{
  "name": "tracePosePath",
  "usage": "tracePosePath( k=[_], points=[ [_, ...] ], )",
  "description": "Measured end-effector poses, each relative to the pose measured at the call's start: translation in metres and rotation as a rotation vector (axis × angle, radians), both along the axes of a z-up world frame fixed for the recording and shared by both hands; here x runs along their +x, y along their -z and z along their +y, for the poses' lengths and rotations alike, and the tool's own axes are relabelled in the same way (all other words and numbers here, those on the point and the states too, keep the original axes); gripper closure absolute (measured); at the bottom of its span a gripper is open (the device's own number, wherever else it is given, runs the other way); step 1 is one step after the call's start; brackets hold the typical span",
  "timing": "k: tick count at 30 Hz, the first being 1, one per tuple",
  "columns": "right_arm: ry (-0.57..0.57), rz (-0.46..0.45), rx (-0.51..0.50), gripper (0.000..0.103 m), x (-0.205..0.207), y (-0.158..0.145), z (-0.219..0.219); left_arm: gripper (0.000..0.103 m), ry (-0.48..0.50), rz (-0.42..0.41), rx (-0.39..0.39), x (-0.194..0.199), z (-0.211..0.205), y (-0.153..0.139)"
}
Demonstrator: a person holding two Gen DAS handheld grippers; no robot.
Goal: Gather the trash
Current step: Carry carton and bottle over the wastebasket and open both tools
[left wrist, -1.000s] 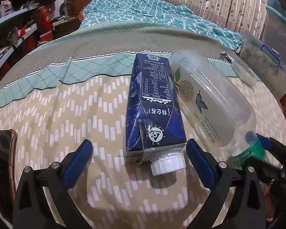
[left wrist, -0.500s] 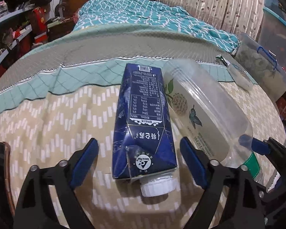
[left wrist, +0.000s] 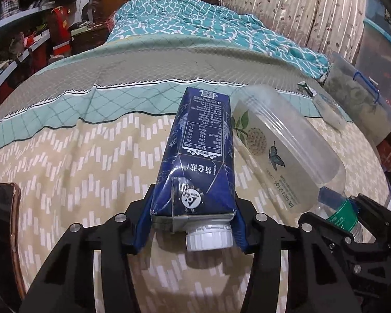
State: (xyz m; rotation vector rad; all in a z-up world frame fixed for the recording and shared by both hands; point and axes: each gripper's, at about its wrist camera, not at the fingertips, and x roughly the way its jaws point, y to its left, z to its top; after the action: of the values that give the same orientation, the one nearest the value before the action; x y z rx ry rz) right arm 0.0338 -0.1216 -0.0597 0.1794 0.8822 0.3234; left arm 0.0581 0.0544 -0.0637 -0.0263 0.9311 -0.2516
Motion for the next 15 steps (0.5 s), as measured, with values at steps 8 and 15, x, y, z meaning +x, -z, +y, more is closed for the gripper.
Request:
tracePosePath(
  k=[8,15],
  points=[
    [0.125,-0.023,0.068,0.060,-0.003,-0.006,-0.046,0.056,0.107,-0.005,-0.037,0.011,-0.044,-0.014],
    [0.249,-0.129,0.047,0.060,-0.032,-0.022,-0.099,0.056,0.245,-0.051,-0.059,0.006,-0.112,-0.034]
  ],
)
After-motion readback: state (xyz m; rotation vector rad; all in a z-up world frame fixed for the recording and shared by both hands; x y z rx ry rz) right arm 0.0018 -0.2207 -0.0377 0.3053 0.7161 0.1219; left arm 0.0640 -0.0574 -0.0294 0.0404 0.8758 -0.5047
